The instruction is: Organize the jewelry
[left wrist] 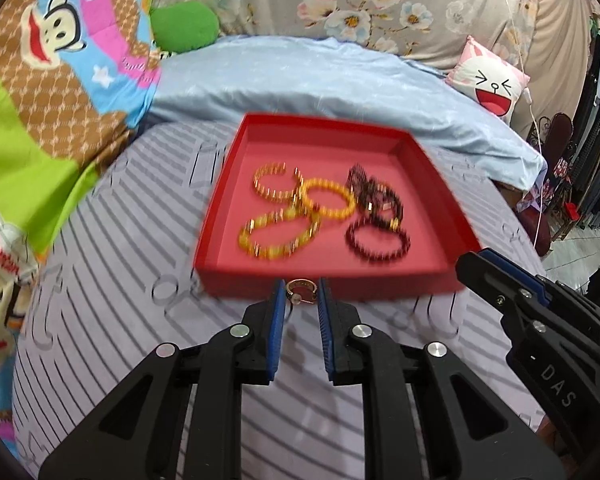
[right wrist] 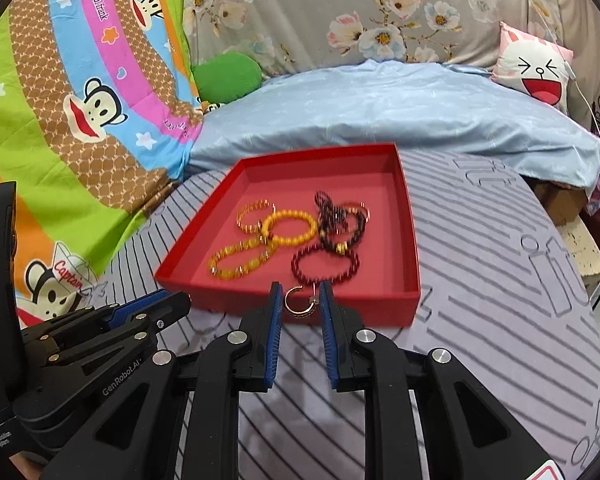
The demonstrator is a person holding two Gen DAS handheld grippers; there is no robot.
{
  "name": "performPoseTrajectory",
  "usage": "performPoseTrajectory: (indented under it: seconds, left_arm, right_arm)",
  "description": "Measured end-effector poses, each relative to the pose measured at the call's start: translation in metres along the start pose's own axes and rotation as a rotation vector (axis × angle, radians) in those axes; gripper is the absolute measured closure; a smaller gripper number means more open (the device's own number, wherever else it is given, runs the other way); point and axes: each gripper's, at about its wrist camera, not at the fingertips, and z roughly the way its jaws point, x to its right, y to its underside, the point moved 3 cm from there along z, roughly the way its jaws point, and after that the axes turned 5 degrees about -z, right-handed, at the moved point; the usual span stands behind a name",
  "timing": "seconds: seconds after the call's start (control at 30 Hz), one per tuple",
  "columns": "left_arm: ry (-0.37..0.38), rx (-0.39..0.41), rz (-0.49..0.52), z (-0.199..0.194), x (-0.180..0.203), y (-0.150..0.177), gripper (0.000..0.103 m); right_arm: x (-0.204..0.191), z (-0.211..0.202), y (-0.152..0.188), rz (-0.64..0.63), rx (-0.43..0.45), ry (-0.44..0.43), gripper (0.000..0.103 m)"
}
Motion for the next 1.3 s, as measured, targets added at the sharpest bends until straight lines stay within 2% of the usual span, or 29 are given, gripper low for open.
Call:
performPoseTrajectory:
  seconds: [0.2,0.37,0.6,0.9,1.03,1.17,1.3]
  left_arm:
    - [-0.018,0.031,0.040,0.018,0.005,-0.038,0.087]
    - [-0.019,0.021,0.051,0.046,0.011,-0.063,0.087]
    - [-0.044,-0.004,0.055,0.086,0.015,-0.080,0.087]
    - [-0.067,-0.010,0.064,0.117,0.017,-0.108,0.087]
    - [-0.074,-0.024,0.060,0.131,0.018,-0.117,0.087]
    - [-0.052,-0.055,0.039,0.139,0.014,-0.120,0.087]
    - [-0.059,-0.056,0.030,0.141,0.012,-0.121,0.075]
  right_arm:
    - [0.016,0.022,-0.032,0.004,0.009,0.009,0.085]
    - [0.024,0.050,-0.054,-0.013,0.002,0.031,0.085]
    - [0.038,0.095,-0.068,0.014,-0.038,0.037,0.085]
    - [0.048,0.122,-0.093,0.028,-0.066,0.041,0.085]
    - [0.051,0.137,-0.097,0.035,-0.113,0.048,0.085]
    - [0.054,0.142,-0.097,0.036,-0.127,0.058,0.084]
    - [0.056,0.142,-0.097,0.051,-0.125,0.054,0.081]
